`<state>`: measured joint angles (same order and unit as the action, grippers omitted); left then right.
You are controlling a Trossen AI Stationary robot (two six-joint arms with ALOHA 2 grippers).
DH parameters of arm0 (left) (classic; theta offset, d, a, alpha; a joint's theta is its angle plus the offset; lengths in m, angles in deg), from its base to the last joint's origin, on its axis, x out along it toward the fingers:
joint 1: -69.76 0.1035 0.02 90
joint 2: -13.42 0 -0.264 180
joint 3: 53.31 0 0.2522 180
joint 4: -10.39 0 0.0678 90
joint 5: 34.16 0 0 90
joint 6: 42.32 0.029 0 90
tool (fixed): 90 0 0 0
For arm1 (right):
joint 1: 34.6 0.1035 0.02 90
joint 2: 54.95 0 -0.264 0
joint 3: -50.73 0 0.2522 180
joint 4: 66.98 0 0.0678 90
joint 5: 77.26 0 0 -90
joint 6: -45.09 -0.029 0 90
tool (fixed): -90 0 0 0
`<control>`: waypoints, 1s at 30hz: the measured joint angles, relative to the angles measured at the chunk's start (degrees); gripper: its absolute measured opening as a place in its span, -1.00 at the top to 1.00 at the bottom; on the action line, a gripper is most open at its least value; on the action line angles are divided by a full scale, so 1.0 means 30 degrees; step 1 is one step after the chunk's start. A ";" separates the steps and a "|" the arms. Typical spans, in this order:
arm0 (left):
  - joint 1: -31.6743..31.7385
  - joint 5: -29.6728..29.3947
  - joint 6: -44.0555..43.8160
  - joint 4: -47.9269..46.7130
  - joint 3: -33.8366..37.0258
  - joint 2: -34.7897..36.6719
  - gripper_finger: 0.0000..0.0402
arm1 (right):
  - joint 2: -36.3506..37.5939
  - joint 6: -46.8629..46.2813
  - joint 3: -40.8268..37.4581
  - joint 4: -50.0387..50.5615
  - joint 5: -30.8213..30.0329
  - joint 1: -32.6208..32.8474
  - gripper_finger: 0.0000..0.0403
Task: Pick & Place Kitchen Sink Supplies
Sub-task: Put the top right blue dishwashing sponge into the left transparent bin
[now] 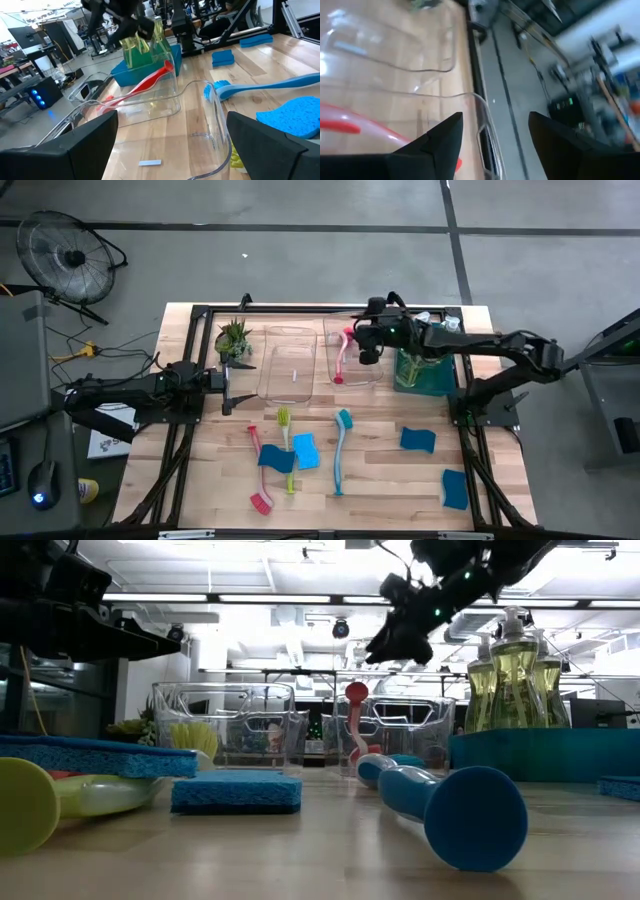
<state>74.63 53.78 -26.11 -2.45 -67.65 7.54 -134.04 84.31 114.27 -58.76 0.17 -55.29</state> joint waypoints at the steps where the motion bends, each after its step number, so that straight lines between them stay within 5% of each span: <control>1: 0.0000 0.0000 0.0000 0.0000 0.0000 -0.0004 -0.83 | 0.0277 -0.0707 0.0000 0.0259 -0.0561 0.0253 -0.10; 12: 0.0003 0.0000 0.0000 0.0000 0.0000 -0.0004 -0.83 | 0.2740 -0.4778 0.0000 0.1500 -0.1282 0.4269 -0.08; 30: 0.0000 0.0000 0.0000 0.0000 0.0000 -0.0001 -0.83 | 0.2798 -1.1508 0.0007 0.4242 -0.0596 0.9614 -0.05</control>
<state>74.63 53.78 -26.11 -2.45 -67.65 7.53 -125.65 49.78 114.29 -46.04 -1.62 -26.45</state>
